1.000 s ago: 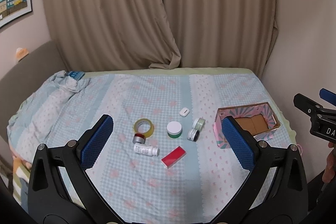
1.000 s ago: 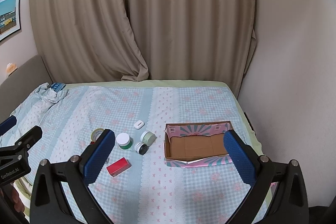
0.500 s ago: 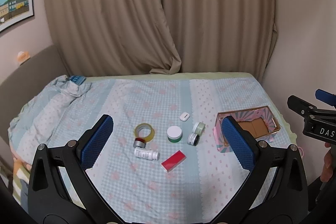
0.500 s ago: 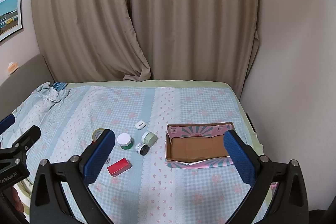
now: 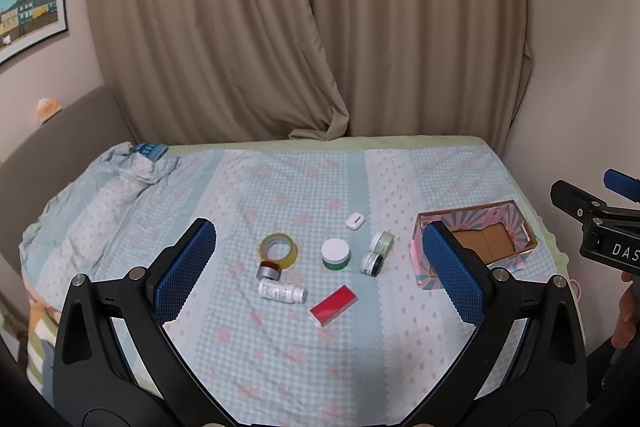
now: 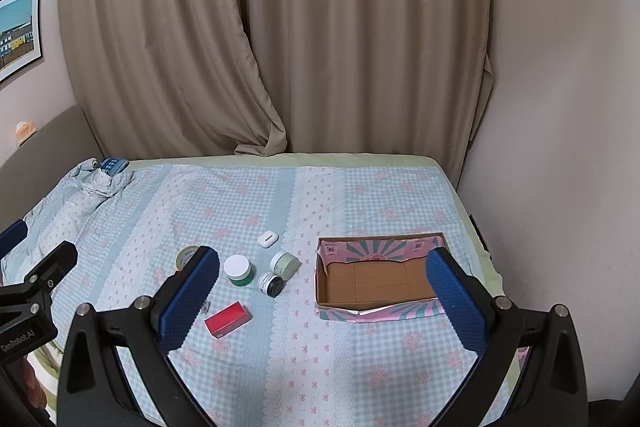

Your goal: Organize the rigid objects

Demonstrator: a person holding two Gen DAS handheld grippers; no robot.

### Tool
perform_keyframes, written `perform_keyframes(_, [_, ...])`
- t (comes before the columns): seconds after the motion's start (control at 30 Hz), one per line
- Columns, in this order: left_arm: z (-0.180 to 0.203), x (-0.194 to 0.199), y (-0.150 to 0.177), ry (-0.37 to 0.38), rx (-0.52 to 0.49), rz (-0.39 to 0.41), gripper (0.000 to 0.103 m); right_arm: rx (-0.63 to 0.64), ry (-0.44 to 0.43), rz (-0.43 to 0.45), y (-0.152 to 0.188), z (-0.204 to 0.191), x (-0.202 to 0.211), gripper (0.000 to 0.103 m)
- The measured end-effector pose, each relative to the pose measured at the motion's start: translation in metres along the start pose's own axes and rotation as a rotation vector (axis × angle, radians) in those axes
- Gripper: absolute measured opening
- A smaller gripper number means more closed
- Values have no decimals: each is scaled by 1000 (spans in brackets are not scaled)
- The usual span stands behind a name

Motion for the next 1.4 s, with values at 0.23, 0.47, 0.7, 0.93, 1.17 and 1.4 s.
perform_keyframes(0.23, [0, -1, 2, 4, 3, -9, 102, 2, -4, 0, 0, 0, -1, 103])
perform_keyframes(0.47, [-1, -1, 3, 3, 3, -9, 102, 5, -12, 0, 0, -1, -3, 103])
perform_keyframes(0.7, [-5, 0, 4, -3, 16, -11, 102, 11, -20, 5, 3, -2, -2, 103])
perform_keyframes(0.93, [-2, -5, 4, -3, 19, -21, 102, 13, -20, 2, 3, -2, -3, 103])
perform_keyframes(1.17, [0, -26, 10, -24, 16, -91, 102, 3, -48, -32, -2, 7, -16, 103])
perform_keyframes(1.4, [-12, -77, 36, -42, -17, -205, 102, -38, -75, -97, 7, 14, -66, 103])
Point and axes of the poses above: each gripper's, at about its wrist camera, not at the fingertips, and x roughly against the way its jaws point, z to its right, y to its underside, the point moved 2 cm from there along -x, roughly the way its jaws point, and after that the axes turned 13 degrees about -y, right-handed, at the moved point
